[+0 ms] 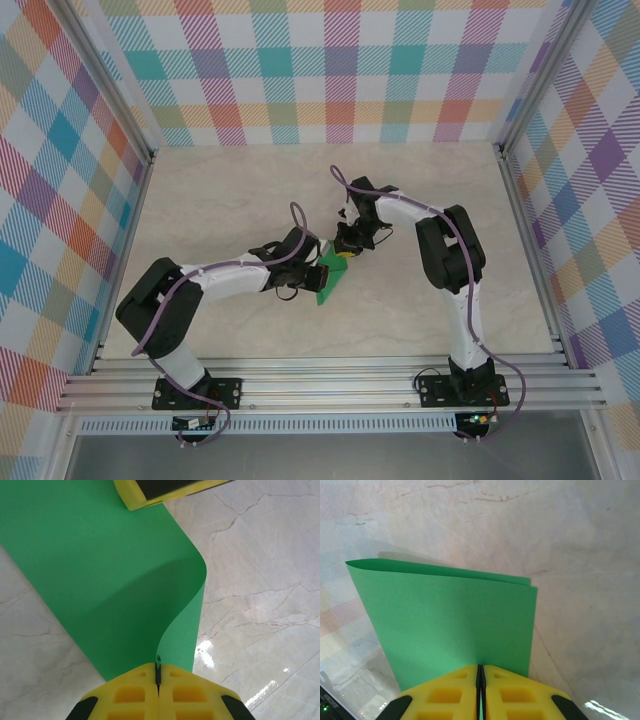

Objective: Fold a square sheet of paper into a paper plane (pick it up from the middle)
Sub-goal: Third fold the triangle at the center of the table.

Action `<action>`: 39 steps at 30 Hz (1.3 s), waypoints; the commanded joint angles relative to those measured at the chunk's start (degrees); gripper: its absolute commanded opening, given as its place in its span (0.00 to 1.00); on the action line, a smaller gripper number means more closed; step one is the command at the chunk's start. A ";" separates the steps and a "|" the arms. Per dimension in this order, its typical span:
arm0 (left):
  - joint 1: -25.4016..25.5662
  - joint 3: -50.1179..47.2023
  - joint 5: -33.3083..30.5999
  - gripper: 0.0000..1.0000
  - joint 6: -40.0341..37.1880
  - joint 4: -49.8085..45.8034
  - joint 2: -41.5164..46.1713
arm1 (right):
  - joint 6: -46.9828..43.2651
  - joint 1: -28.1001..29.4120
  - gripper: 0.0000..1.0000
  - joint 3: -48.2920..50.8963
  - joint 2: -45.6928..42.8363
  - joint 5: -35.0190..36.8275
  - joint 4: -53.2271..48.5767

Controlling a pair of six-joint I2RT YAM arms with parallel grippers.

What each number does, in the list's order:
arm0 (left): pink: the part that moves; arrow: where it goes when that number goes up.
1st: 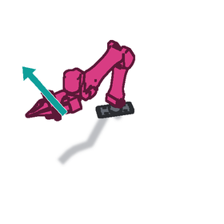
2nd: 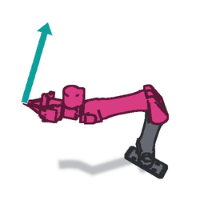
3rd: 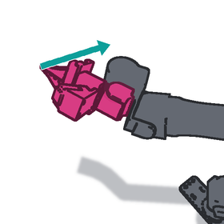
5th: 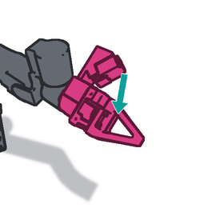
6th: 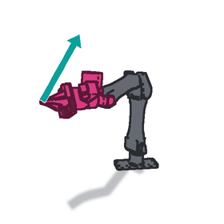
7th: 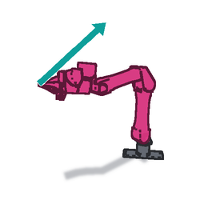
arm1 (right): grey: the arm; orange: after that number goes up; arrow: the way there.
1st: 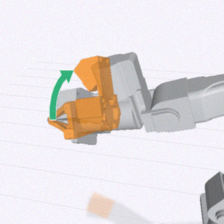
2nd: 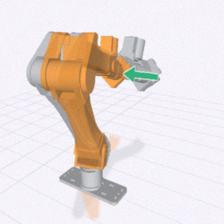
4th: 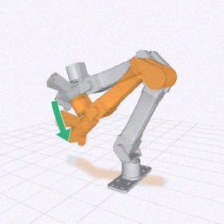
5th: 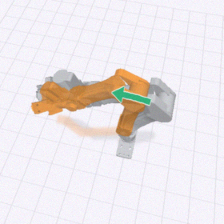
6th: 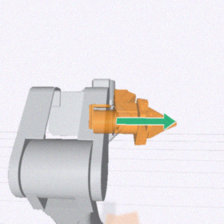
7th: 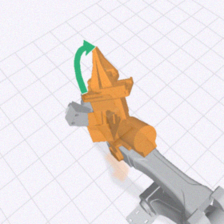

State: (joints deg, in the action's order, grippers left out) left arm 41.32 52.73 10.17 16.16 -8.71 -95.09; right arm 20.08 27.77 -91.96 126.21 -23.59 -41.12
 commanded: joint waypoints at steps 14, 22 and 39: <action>-3.44 1.72 2.86 0.01 -3.58 0.09 -3.63 | -1.30 0.44 0.11 -1.11 1.25 0.40 -2.70; -4.73 2.62 3.71 0.02 -5.08 -0.28 -4.52 | -1.38 0.46 0.11 -1.11 1.27 0.50 -2.95; -5.30 2.31 4.63 0.03 -4.33 0.35 -5.92 | -1.39 0.50 0.12 -0.68 0.82 0.55 -3.17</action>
State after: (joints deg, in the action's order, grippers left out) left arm 36.97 54.30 13.96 11.94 -8.82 -100.55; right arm 20.03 27.77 -92.05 126.21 -23.57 -41.69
